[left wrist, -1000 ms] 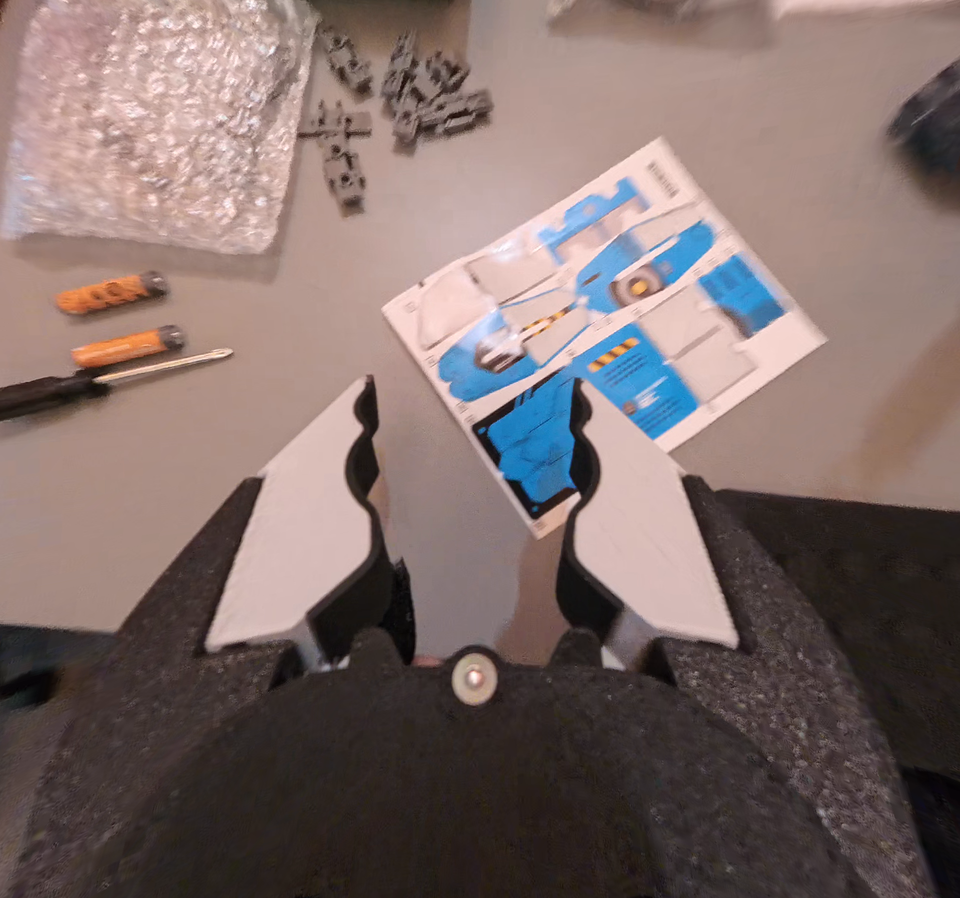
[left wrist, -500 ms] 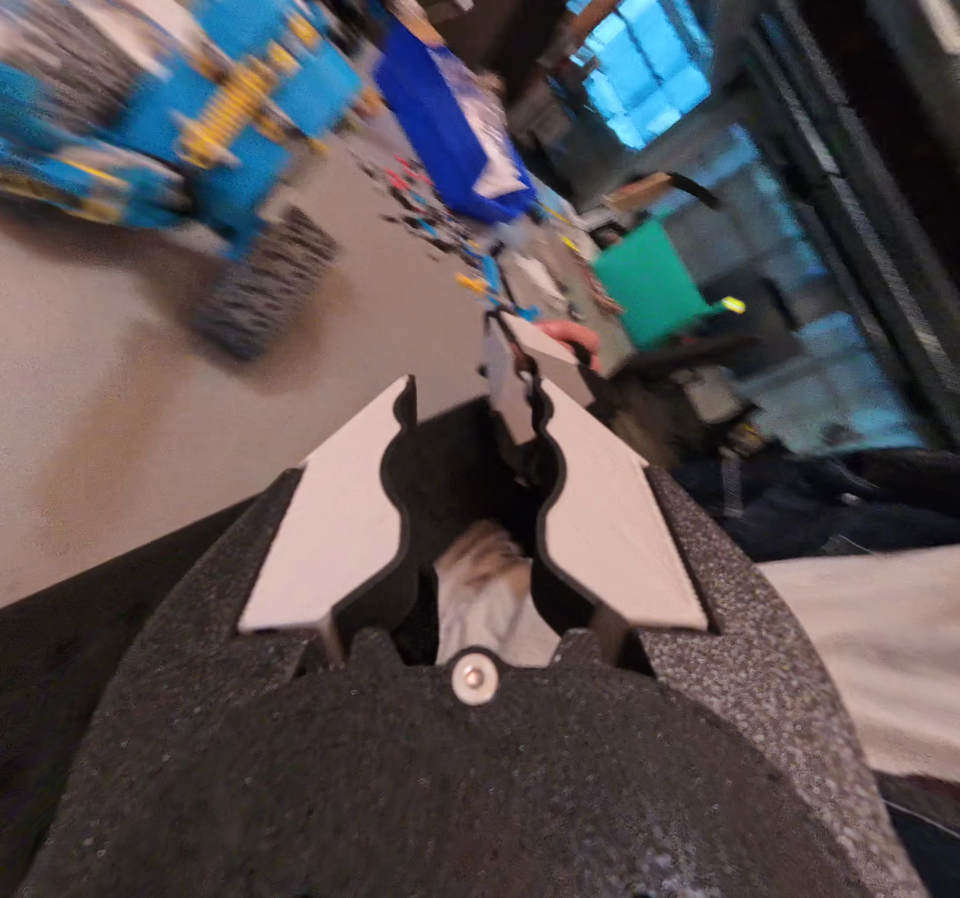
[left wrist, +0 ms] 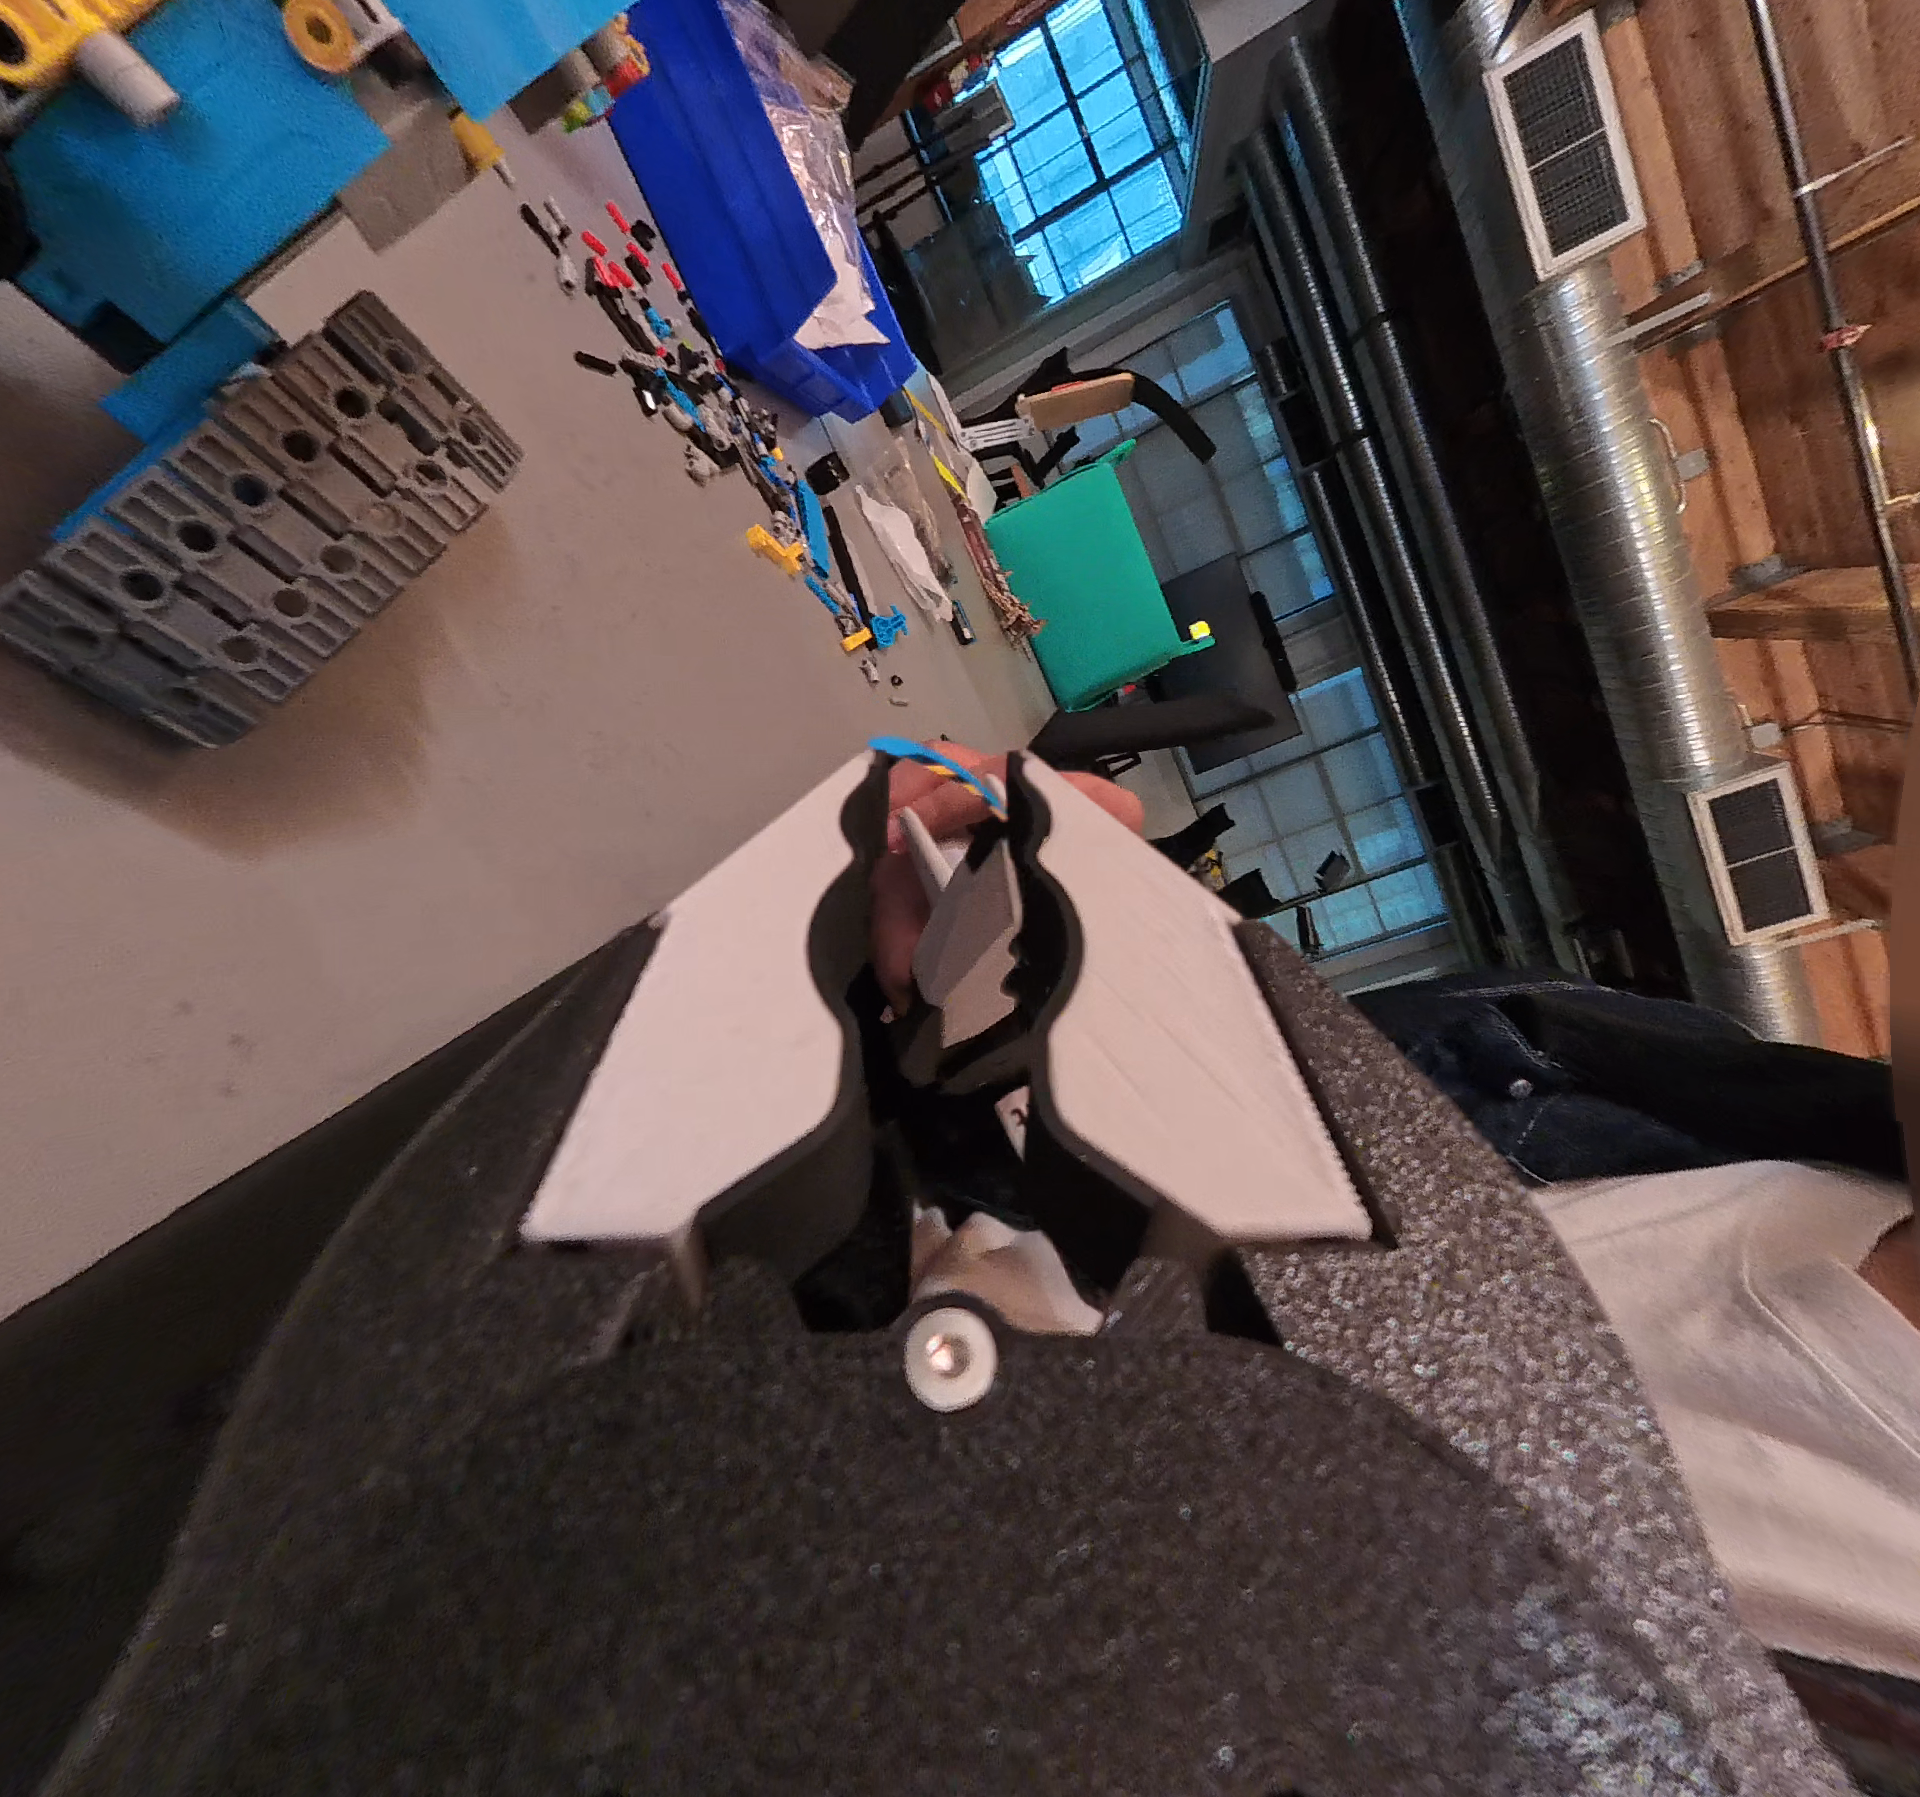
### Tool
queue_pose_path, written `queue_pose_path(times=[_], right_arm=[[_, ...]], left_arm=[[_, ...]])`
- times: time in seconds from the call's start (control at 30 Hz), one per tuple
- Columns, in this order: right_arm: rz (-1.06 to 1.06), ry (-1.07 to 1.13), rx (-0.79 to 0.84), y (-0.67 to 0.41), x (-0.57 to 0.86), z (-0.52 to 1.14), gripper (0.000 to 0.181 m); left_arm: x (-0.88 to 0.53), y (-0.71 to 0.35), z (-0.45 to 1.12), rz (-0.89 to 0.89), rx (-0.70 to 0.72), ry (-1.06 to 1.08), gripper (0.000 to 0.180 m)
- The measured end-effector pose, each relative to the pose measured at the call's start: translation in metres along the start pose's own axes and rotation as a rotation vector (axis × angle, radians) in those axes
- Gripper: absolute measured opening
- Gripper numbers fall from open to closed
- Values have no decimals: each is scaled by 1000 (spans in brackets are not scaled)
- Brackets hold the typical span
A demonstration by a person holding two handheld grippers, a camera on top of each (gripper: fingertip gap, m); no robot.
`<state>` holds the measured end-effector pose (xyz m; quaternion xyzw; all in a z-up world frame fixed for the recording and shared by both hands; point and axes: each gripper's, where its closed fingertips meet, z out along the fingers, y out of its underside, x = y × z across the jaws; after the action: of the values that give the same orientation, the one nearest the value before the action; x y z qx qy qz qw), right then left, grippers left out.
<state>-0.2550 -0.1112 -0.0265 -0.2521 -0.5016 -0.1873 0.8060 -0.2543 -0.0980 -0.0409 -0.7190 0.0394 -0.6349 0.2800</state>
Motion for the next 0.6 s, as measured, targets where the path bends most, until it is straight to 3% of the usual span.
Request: queue_pose_path(times=[0.13, 0.3, 0.6], right_arm=[[1, -9, 10, -2, -2, 0, 0], [15, -28, 10, -1, -5, 0, 0], [71, -73, -2, 4, -9, 0, 0]], left_arm=[[-4, -2, 2, -21, 2, 3, 20], [-8, -9, 1, -13, 25, -3, 0], [-13, -10, -5, 91, 43, -60, 0]])
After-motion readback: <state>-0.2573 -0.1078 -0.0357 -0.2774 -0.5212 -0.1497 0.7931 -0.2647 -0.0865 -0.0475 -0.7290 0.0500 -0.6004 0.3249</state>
